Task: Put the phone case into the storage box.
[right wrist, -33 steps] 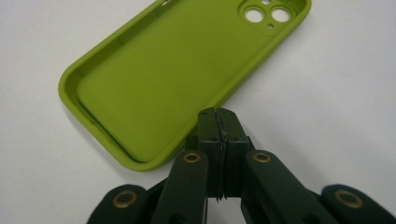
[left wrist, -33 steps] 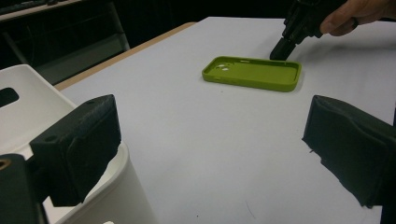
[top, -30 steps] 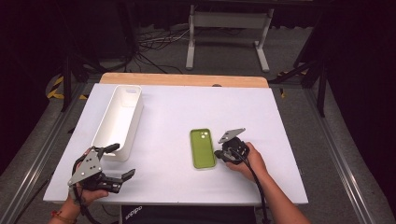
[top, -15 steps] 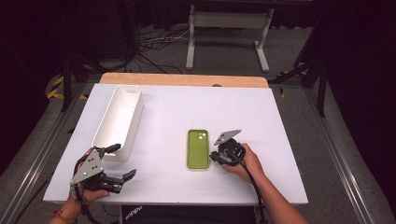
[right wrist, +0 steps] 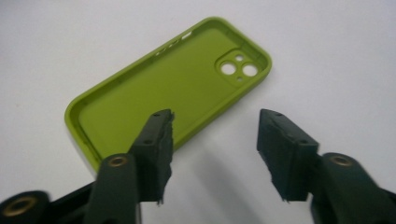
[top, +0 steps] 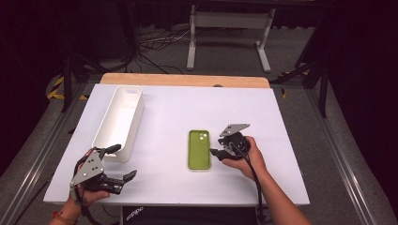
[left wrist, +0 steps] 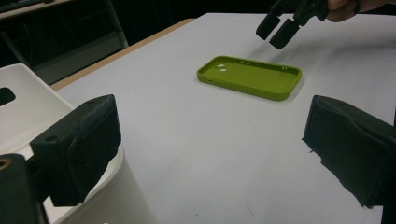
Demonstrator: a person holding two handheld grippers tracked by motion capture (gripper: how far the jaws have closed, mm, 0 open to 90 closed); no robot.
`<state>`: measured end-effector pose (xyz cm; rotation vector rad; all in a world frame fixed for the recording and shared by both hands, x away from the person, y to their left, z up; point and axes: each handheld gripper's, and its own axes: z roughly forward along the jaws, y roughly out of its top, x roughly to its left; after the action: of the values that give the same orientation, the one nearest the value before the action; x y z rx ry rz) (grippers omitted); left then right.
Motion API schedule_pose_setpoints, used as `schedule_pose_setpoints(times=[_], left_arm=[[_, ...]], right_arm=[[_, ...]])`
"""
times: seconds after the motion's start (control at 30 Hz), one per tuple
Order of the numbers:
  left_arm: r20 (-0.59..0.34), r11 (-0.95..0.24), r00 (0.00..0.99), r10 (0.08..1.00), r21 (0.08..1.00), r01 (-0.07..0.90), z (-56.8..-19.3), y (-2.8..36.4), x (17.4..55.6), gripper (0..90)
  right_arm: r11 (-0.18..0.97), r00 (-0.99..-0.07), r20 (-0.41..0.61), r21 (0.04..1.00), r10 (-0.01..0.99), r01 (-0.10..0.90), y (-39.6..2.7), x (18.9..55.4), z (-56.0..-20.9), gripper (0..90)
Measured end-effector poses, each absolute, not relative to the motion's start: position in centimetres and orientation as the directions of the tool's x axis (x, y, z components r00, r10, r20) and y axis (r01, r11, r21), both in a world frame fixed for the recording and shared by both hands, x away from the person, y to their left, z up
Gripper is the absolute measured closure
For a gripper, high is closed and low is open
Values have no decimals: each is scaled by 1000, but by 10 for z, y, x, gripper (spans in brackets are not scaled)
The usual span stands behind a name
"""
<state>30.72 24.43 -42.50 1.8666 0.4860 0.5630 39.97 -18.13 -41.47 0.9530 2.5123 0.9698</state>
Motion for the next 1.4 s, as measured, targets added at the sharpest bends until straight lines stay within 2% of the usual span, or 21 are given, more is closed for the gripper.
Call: schedule_pose_setpoints(times=[0.13, 0.27, 0.57, 0.7, 0.83, 1.03, 1.13, 1.2, 1.3, 1.4], left_arm=[[155, -345, 804, 574, 936, 65, -425, 244, 307, 49], [154, -346, 804, 575, 936, 68, -426, 244, 308, 49], [150, -349, 809, 568, 935, 71, -426, 243, 308, 48], [146, -348, 812, 565, 934, 74, -427, 243, 308, 48], [149, -353, 813, 563, 933, 73, -427, 243, 308, 48], [154, -364, 817, 556, 929, 73, -428, 241, 309, 49], [149, -363, 819, 554, 929, 76, -428, 240, 309, 49], [147, -367, 821, 551, 927, 80, -428, 239, 310, 49], [153, -375, 822, 548, 924, 78, -429, 238, 310, 51], [153, -380, 825, 543, 921, 80, -430, 237, 310, 53]], right_arm=[[541, -716, -44, 688, 697, 484, -179, 405, -408, 299], [527, -691, -45, 682, 721, 506, -174, 413, -400, 201], [549, -668, -41, 608, 743, 574, -155, 446, -391, 108], [531, -638, -17, 572, 770, 625, -149, 462, -395, 106], [522, -606, -28, 542, 795, 659, -145, 475, -401, 140], [513, -582, -15, 489, 813, 705, -145, 487, -415, 274], [507, -580, 6, 479, 815, 717, -145, 490, -418, 301], [494, -571, 23, 471, 821, 731, -145, 493, -421, 400], [493, -573, 47, 458, 818, 740, -145, 495, -425, 470], [489, -571, 55, 453, 819, 745, -143, 497, -429, 499]])
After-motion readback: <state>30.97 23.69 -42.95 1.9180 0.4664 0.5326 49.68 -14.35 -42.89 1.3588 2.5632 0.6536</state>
